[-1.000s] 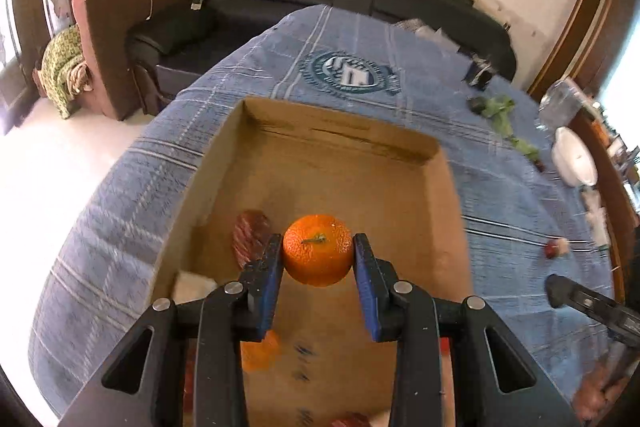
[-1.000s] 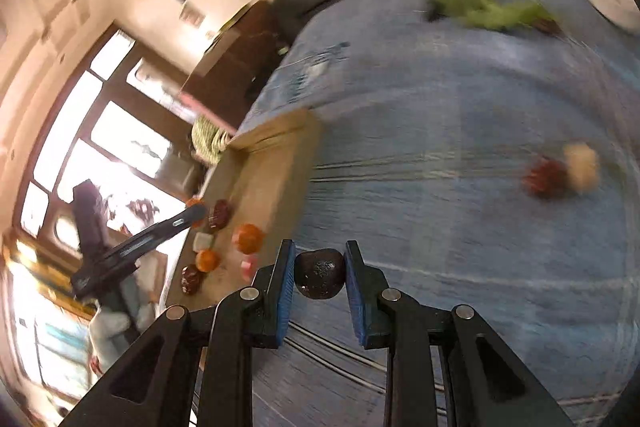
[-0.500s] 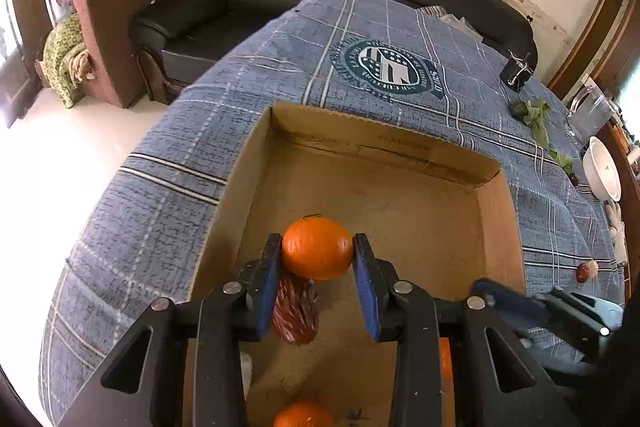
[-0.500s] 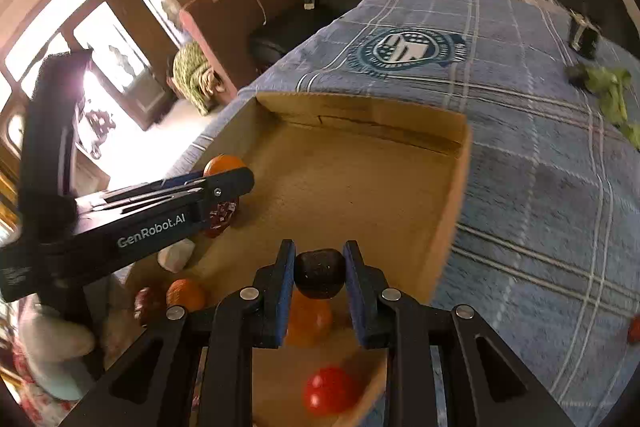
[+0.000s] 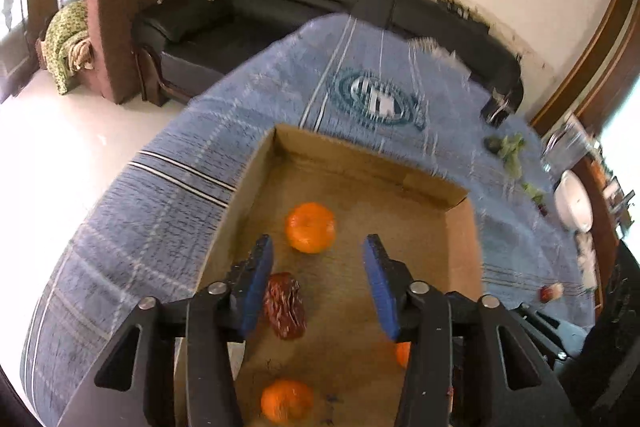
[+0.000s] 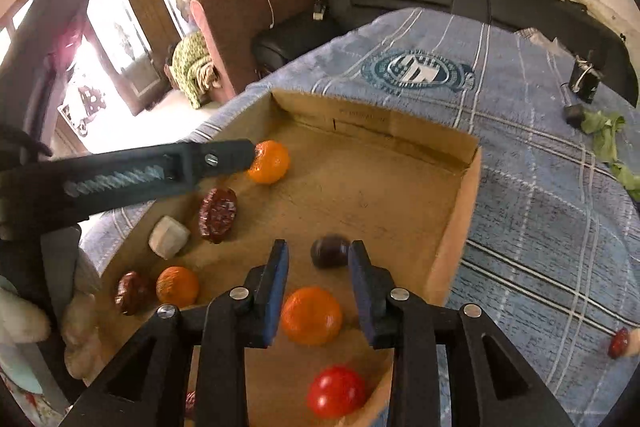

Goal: Organize fruits
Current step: 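Carry the tangerine into the box and release it while the right gripper releases the plum, then lift both open grippers out of the box toward the last date and block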

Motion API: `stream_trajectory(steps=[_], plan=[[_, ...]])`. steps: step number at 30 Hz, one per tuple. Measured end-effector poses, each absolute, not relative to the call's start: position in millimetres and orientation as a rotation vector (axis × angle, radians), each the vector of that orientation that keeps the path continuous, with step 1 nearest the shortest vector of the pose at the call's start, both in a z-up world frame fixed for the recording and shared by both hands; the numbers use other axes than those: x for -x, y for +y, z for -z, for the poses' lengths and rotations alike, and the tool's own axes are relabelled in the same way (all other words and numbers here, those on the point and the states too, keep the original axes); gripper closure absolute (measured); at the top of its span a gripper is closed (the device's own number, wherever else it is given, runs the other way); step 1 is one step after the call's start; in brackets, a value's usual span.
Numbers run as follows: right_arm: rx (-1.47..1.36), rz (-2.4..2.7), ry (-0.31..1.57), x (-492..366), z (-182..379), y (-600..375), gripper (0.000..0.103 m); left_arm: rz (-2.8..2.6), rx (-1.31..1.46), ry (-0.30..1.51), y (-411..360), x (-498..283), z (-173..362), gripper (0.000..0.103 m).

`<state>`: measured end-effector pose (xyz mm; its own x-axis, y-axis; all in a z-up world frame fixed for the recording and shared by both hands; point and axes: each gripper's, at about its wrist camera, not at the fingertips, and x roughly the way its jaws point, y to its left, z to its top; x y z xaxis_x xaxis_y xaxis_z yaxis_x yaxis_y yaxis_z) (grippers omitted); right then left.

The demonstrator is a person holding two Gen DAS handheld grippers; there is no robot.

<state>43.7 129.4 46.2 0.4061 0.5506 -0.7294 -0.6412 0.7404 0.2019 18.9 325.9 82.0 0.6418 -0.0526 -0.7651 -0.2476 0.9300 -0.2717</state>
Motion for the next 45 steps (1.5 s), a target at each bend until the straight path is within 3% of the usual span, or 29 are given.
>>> stream_trajectory(steps=[5, 8, 12, 17, 22, 45], plan=[[0.041, -0.737, 0.831, -26.6, -61.9, 93.7, 0.056, -0.124, 0.388, 0.758, 312.0, 21.1, -113.0, 0.040], [-0.001, -0.712, 0.817, -15.6, -67.4, 67.2, 0.054, -0.087, 0.408, 0.710, 293.3, 43.6, -126.5, 0.029], [-0.056, -0.666, 0.805, -2.2, -70.0, 28.7, 0.052, -0.035, 0.431, 0.691, 265.0, 60.0, -134.5, 0.029], [-0.094, -0.576, 0.778, 16.1, -69.6, -25.9, 0.039, -0.039, 0.300, 0.652, 211.3, 83.4, -142.1, 0.029], [-0.118, -0.482, 0.775, 25.4, -62.9, -75.1, 0.039, -0.084, 0.109, 0.608, 166.5, 103.7, -146.3, 0.021], [-0.161, -0.401, 0.810, 24.9, -37.2, -114.1, 0.036, -0.077, 0.033, 0.620, 146.4, 107.3, -133.6, 0.020]])
